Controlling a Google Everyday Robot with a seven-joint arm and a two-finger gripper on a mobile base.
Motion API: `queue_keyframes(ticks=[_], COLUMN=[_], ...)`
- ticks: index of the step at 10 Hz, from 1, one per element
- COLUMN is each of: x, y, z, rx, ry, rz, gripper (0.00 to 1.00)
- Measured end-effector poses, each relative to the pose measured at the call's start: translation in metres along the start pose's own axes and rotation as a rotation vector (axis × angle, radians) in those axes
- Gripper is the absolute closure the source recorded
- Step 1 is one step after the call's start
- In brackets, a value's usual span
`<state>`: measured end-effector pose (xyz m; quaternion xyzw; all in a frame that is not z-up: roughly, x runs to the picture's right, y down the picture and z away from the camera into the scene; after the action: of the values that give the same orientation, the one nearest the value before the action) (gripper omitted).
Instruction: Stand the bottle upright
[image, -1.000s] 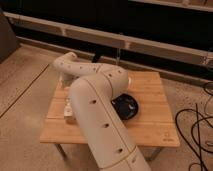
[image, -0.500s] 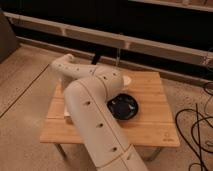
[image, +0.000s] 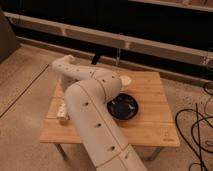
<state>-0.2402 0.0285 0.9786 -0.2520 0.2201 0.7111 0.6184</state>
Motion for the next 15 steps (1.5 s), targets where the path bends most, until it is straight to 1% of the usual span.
queue_keyframes(ticks=[1,2,3,4,5,6,7,8,9,10,11,13,14,15], x=[-0.004,-0.013,-0.024,-0.039,-0.044,-0.045,-0.041,-0.031,-0.023,-0.017,-0.014,-0.011,-0.01,-0.009], y=[0.001,0.005,0.011,0.024,0.032,0.043,0.05,0.054,0.054,0.054,0.054,0.051,0.051,0.051], z=[-0.003,-0.012,-0.025,-0.051,-0.068,-0.094,-0.115,-0.133,-0.145,-0.157,-0.162,-0.169,-0.169,-0.168], rx=[0.0,-0.01,-0.029,-0.07,-0.096,-0.134,-0.162,-0.181,-0.186,-0.192,-0.2,-0.237,-0.256,-0.284], ry=[-0.019,-0.058,-0.115,-0.21,-0.264,-0.343,-0.401,-0.452,-0.495,-0.553,-0.586,-0.671,-0.693,-0.71], rz=[-0.006,-0.017,-0.03,-0.065,-0.092,-0.141,-0.185,-0.236,-0.279,-0.333,-0.362,-0.437,-0.457,-0.474], gripper=[1.0,1.0,1.0,1.0,1.0,1.0,1.0,1.0,1.0,1.0,1.0,1.0,1.0,1.0])
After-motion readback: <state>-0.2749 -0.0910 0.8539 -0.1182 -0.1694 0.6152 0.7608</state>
